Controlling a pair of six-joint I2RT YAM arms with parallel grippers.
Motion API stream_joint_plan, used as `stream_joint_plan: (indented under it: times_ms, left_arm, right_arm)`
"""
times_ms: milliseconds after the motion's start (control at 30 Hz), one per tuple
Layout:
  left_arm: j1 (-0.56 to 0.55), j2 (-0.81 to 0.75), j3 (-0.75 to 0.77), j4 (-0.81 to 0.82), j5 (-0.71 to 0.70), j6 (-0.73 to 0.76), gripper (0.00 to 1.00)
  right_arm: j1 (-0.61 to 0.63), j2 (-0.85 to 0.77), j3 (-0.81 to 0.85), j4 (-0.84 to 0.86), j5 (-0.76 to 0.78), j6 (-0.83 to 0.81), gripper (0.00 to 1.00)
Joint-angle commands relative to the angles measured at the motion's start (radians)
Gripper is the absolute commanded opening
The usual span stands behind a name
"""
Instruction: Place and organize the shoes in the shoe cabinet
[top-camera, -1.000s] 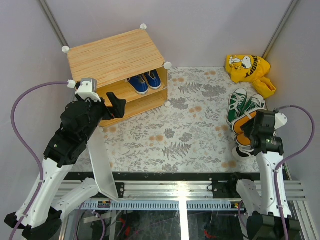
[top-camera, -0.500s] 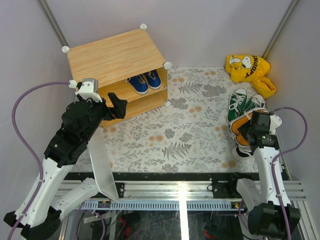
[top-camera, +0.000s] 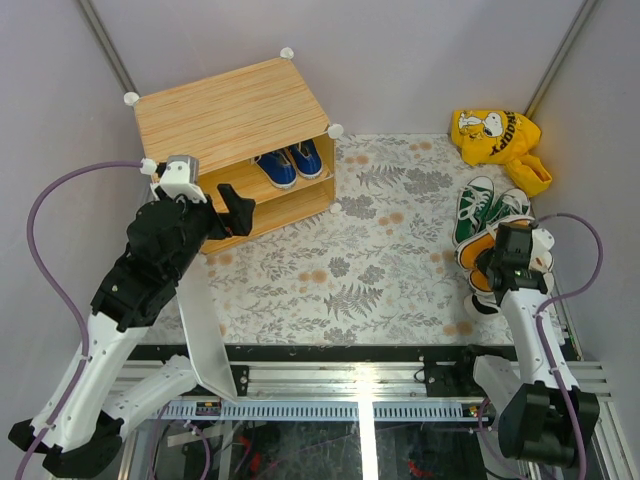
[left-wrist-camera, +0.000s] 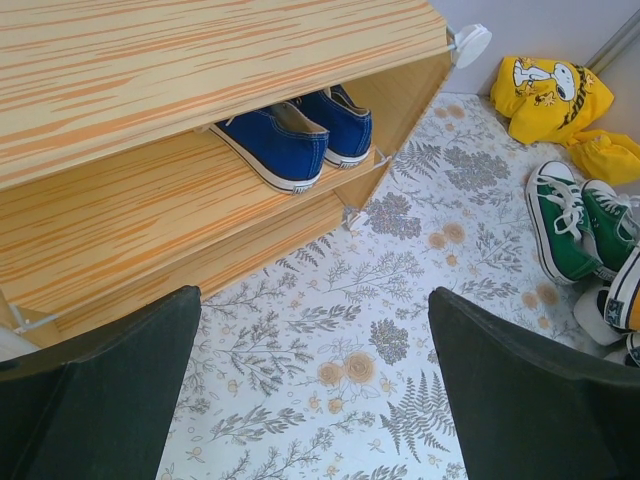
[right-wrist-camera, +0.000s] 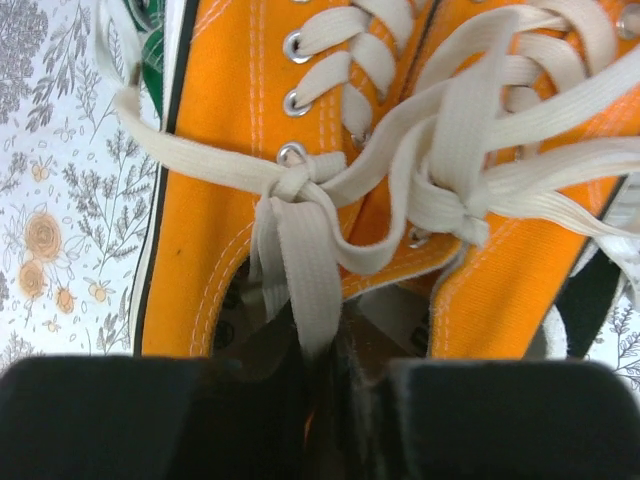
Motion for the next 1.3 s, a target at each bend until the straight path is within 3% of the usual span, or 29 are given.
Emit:
stream_joint_plan:
  times_ms: [0,233,333,733,800,1000,1267]
  left_arm:
    - [-0.006,-0.013,0.015,0.032,-0.025,0.012,0.95]
    - [-0.006,-0.017,0.023,0.032,-0.032,0.011,0.95]
    - [-0.007,-0.015,0.033,0.032,-0.028,0.009,0.95]
    - [-0.006,-0.020,0.061,0.017,-0.014,-0.015,0.95]
    - [-0.006,-0.013,0.065,0.016,-0.007,-0.022,0.95]
    - [-0.006,0.011,0.081,0.010,0.003,-0.040,0.95]
    - [-0.006,0.002,0.102,-0.014,-0.017,-0.047,0.95]
  right_arm:
    - [-0.001,-0.016,-0.012,-0.003,0.018,-0.067,0.04]
    - [0.001,-0.214,0.078,-0.019,0.005,-0.196,0.00]
    - [0.002,-0.240,0.164,-0.051,-0.070,-0.225,0.00]
    - [0.030,-0.156,0.401,-0.055,-0.436,-0.262,0.00]
    - [0.097,-0.118,0.406,-0.049,-0.432,-0.271,0.00]
    - [0.555,0.039,0.458,-0.011,-0.158,-0.313,0.00]
    - [0.869,0.218,0.371,0.135,-0.074,-0.248,0.00]
